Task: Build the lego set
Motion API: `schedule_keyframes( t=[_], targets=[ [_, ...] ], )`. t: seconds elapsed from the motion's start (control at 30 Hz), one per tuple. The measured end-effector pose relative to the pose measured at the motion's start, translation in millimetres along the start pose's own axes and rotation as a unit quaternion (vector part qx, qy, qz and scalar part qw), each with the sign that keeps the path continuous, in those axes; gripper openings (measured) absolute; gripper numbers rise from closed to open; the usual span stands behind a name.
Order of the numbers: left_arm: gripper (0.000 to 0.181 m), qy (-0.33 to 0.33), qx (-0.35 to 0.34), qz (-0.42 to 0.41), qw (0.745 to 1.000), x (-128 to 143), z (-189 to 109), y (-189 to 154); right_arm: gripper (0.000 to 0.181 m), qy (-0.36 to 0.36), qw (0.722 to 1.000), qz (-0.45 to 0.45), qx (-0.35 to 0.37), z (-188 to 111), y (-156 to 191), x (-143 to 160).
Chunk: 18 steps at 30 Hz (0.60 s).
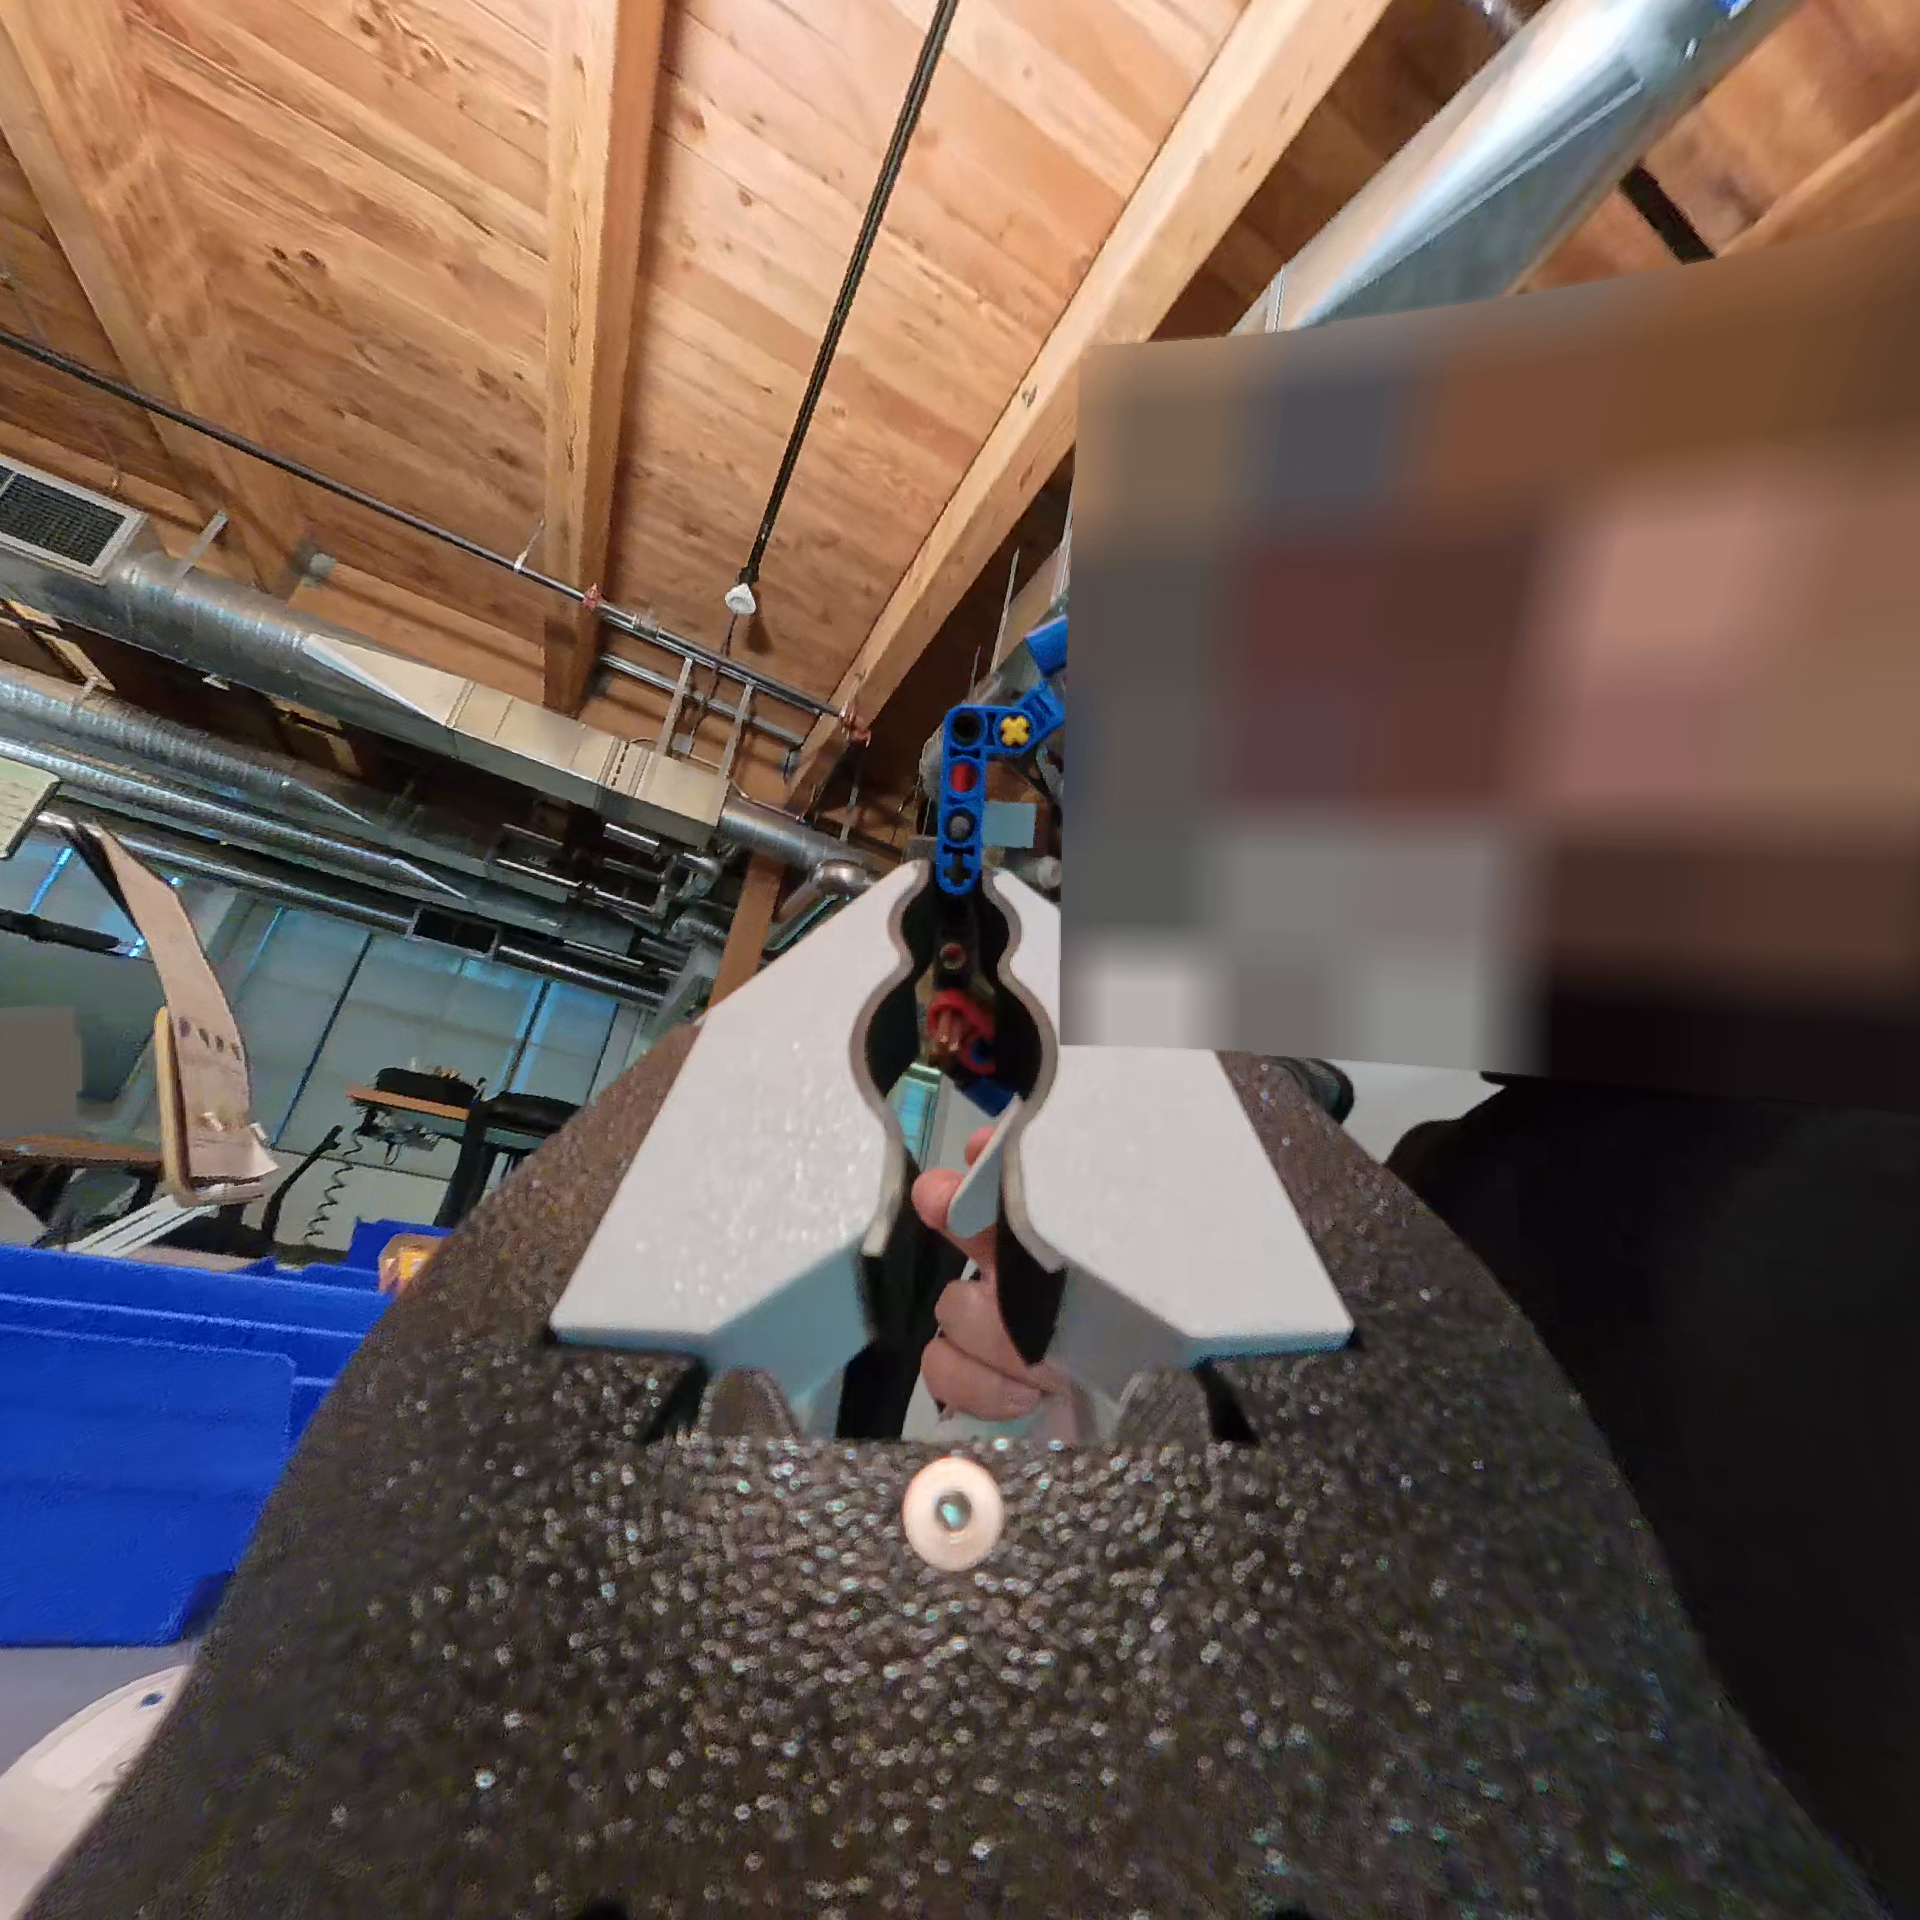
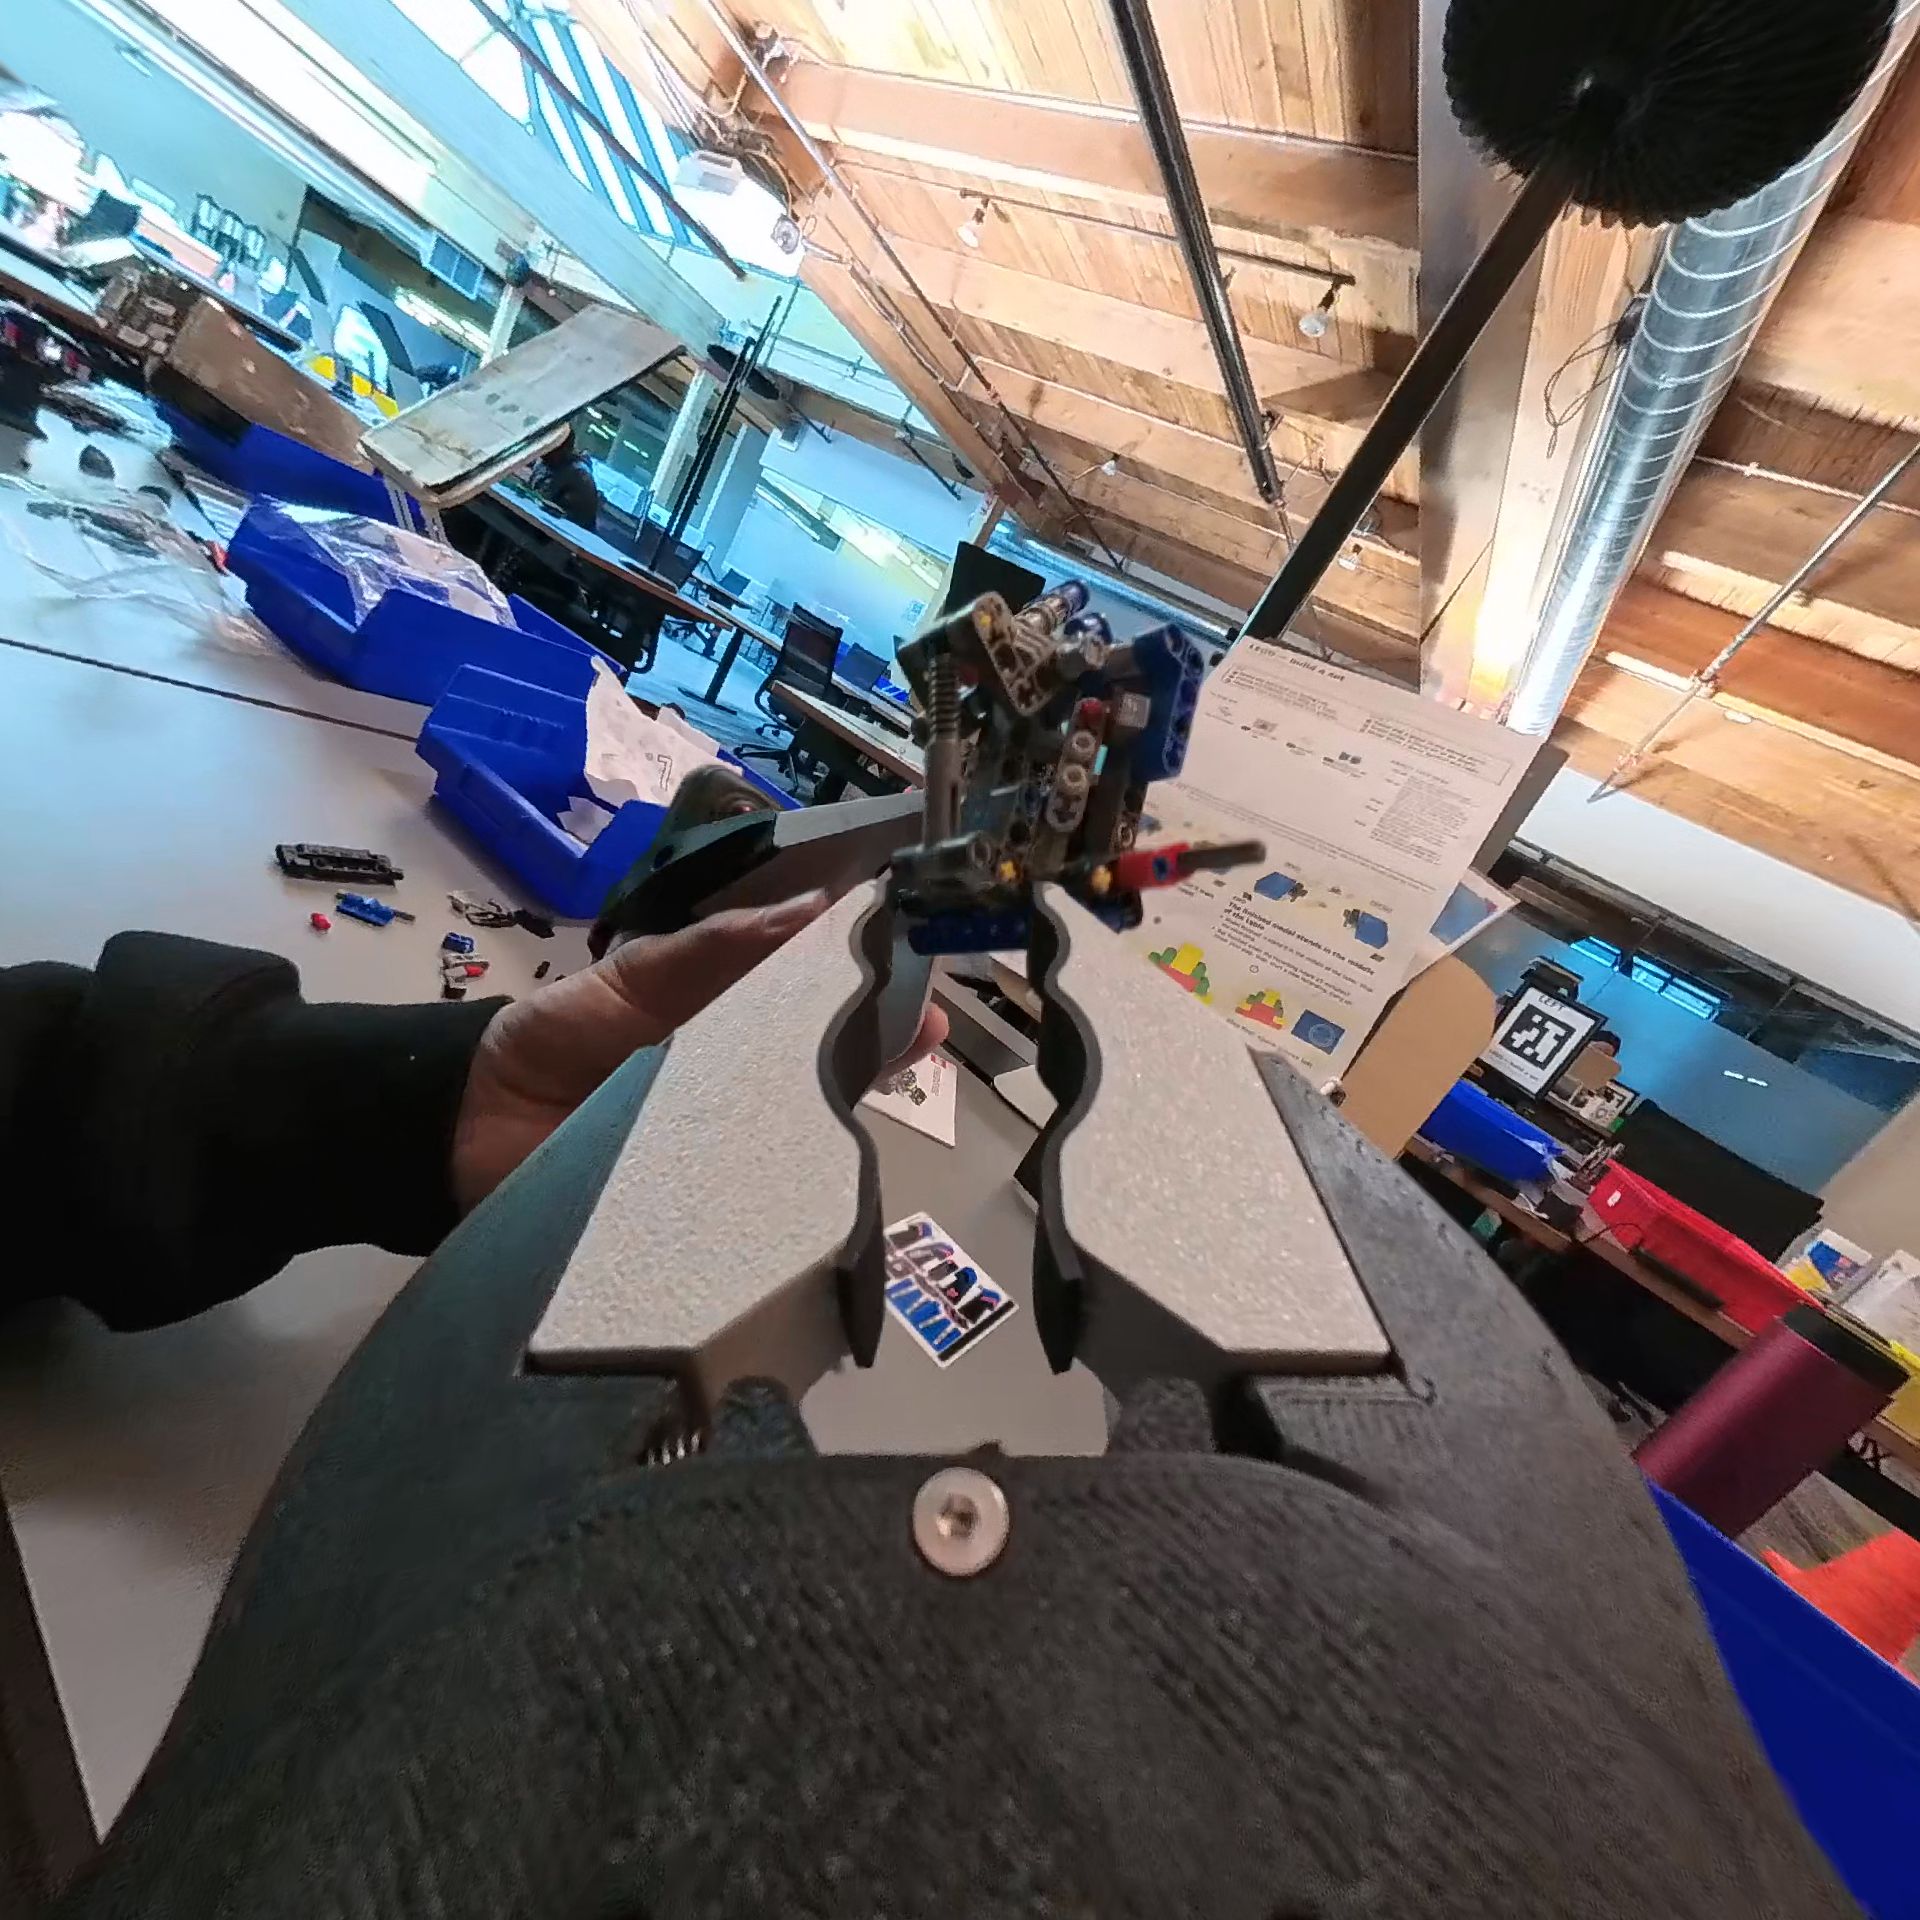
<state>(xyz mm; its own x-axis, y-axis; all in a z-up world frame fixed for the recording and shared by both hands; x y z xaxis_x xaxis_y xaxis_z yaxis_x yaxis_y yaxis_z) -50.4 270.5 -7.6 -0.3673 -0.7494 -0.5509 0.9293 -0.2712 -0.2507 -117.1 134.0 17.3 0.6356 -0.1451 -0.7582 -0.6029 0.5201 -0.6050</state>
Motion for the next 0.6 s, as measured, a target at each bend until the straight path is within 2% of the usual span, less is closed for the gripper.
schedule_keyframes(
  t=[0.03,0.23,0.37,0.6],
  targets=[
    [0.004,0.005,-0.002,0.006,1.0,1,1,-1,0.021,-0.004,1.0,-0.002,0.002,-1,0,-1],
    [0.004,0.059,-0.053,0.078,0.994,5,2,-1,0.023,-0.009,0.999,-0.012,0.029,-3,-3,-5],
    [0.004,0.081,-0.098,0.118,0.985,7,8,-2,0.026,0.019,0.999,-0.004,0.046,-2,-9,5],
    [0.004,0.129,-0.242,0.185,0.944,12,14,0,0.023,0.043,0.995,0.018,0.092,-4,-21,20]
  ],
)
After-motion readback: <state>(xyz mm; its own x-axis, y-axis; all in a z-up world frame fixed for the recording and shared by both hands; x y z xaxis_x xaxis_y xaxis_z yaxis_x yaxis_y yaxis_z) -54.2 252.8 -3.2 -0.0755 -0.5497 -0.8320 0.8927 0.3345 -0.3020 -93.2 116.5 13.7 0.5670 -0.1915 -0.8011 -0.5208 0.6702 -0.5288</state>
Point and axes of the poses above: each gripper's, where its closed fingertips meet, z out along the fingers, x out of its underside, y = z × x across the jaws, the point moved 8 cm from there along -z, back along the fingers, and after that the axes turned 8 degrees about -z, right-handed, at the moved point
